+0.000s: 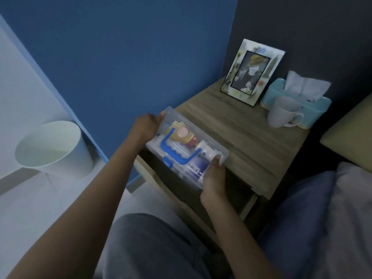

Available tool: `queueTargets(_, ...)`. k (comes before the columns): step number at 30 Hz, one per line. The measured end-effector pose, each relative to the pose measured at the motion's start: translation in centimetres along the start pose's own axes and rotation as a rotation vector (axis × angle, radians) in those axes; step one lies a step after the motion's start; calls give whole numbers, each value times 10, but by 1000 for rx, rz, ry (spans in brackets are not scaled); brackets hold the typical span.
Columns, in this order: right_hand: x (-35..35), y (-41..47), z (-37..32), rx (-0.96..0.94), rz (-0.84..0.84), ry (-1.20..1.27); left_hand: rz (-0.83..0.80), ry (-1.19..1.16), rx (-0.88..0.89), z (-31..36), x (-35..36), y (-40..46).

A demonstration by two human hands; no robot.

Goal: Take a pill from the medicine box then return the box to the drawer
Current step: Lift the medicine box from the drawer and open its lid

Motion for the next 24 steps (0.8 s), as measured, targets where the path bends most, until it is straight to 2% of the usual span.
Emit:
queueTargets(6,-3,31,-68,-58,15,-102,26,-42,-15,32,-7,32)
queueTargets(12,-16,108,-146,-163,157,-304,-52,-117,10,63,29,92)
queueTargets(15,-27,142,-178,-226,232,-392,-86,-142,-33,66,52,112)
queueTargets(19,-35,168,-206,-272,223,-421,-100,-256,-110,60,79,124)
queueTargets(24,-54,200,-218,-329,220,-437,-71,-246,-84,65,103,119)
Point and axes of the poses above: each hand's wrist, its own y-axis towards the middle knuckle, its own x-axis out of the palm, z = x × y, the point moved 10 cm from there along y, towards the middle knuckle, and after that the axes turned 12 degrees about -y, right-handed, at the moved point
